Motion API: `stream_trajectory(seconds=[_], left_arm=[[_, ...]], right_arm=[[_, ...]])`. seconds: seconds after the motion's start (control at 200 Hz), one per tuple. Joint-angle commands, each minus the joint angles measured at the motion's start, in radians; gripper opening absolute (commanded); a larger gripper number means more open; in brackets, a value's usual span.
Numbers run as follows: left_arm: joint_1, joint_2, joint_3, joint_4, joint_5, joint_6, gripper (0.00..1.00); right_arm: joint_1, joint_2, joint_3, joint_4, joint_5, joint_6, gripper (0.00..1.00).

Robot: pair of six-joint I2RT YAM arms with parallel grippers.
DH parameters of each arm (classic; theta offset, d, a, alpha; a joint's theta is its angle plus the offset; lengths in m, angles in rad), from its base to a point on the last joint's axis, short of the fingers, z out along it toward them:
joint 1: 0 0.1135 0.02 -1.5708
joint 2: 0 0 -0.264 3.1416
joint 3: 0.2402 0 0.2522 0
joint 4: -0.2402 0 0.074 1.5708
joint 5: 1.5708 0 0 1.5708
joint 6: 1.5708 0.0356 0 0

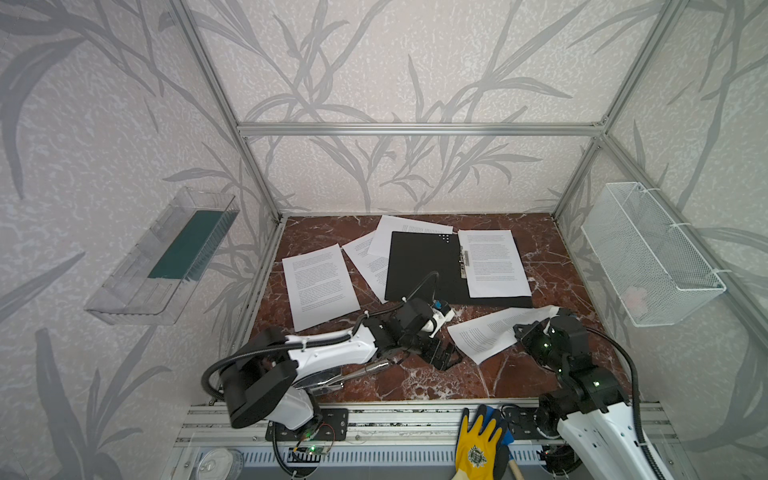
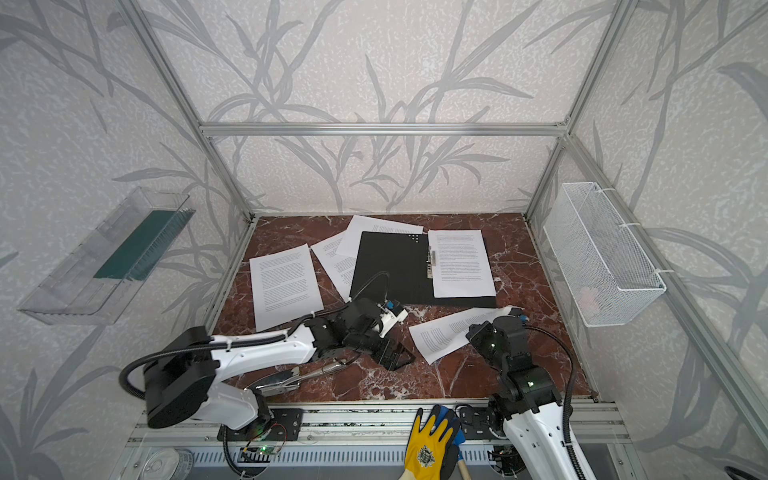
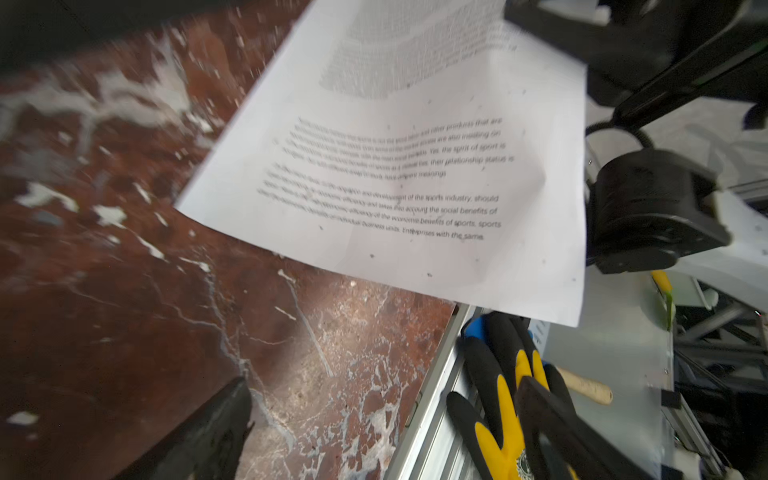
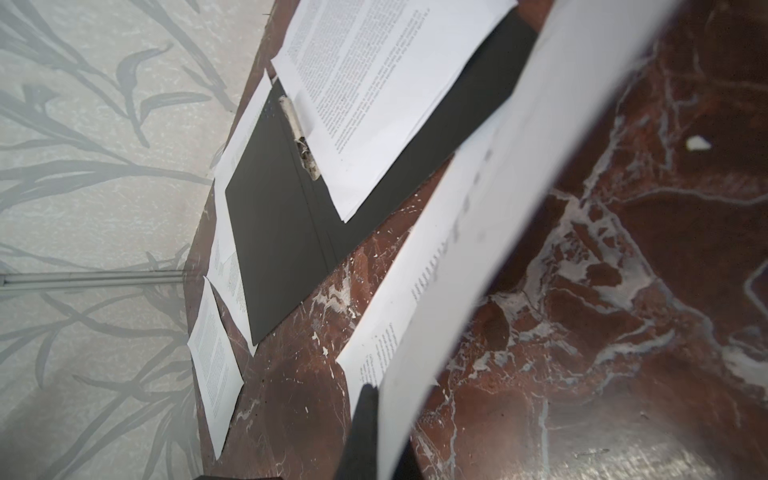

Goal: Put the files into the folder
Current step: 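Lift the paper with the right gripper and carry it toward the folder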

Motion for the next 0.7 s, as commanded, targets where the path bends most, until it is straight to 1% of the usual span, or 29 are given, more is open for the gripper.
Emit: stream_trajectory(seconds=[0.0, 0.08, 0.155, 0.23, 0.31, 0.345, 0.365, 0.39, 0.495, 0.55, 0.63, 0.66, 0.695], left_arm=[[-0.001, -0.163, -0.104, 0.134, -0.206, 0.041, 0.99], [-0.001, -0.292, -0.184, 0.199, -0.320, 0.063, 0.99], [-0.001, -0.387, -0.242, 0.221, -0.430, 0.085, 0.99], [-0.001, -0.452, -0.277, 0.230, -0.493, 0.095, 0.99], [-0.001, -0.483, -0.305, 0.261, -0.500, 0.103, 0.99], [-0.001, -0.486, -0.311, 0.270, -0.500, 0.104, 0.99], [-0.001, -0.486, -0.313, 0.273, -0.502, 0.105, 0.99], [-0.001, -0.483, -0.313, 0.274, -0.506, 0.108, 0.99], [-0.001, -0.454, -0.305, 0.265, -0.519, 0.122, 0.99], [-0.001, -0.435, -0.296, 0.261, -0.513, 0.127, 0.99], [-0.001, -0.421, -0.283, 0.245, -0.504, 0.135, 0.99], [-0.001, -0.420, -0.280, 0.241, -0.504, 0.138, 0.99], [-0.001, -0.421, -0.278, 0.236, -0.507, 0.141, 0.99]], right_arm=[[0.003, 0.044, 0.096, -0.043, 0.002, -0.135, 0.00], [0.003, 0.117, 0.174, -0.044, -0.019, -0.188, 0.00], [0.003, 0.190, 0.252, -0.041, -0.062, -0.247, 0.00], [0.004, 0.268, 0.330, -0.032, -0.112, -0.315, 0.00], [0.004, 0.350, 0.404, -0.020, -0.130, -0.381, 0.00], [0.004, 0.382, 0.428, 0.000, -0.145, -0.386, 0.00], [0.003, 0.402, 0.445, 0.007, -0.154, -0.385, 0.00], [0.003, 0.429, 0.468, 0.020, -0.172, -0.425, 0.00], [0.003, 0.568, 0.581, 0.050, -0.242, -0.478, 0.00], [0.003, 0.644, 0.635, 0.076, -0.300, -0.507, 0.00], [-0.005, 0.758, 0.733, 0.084, -0.435, -0.546, 0.00], [-0.005, 0.794, 0.778, 0.068, -0.456, -0.581, 0.00], [-0.006, 0.839, 0.840, 0.025, -0.449, -0.620, 0.00]])
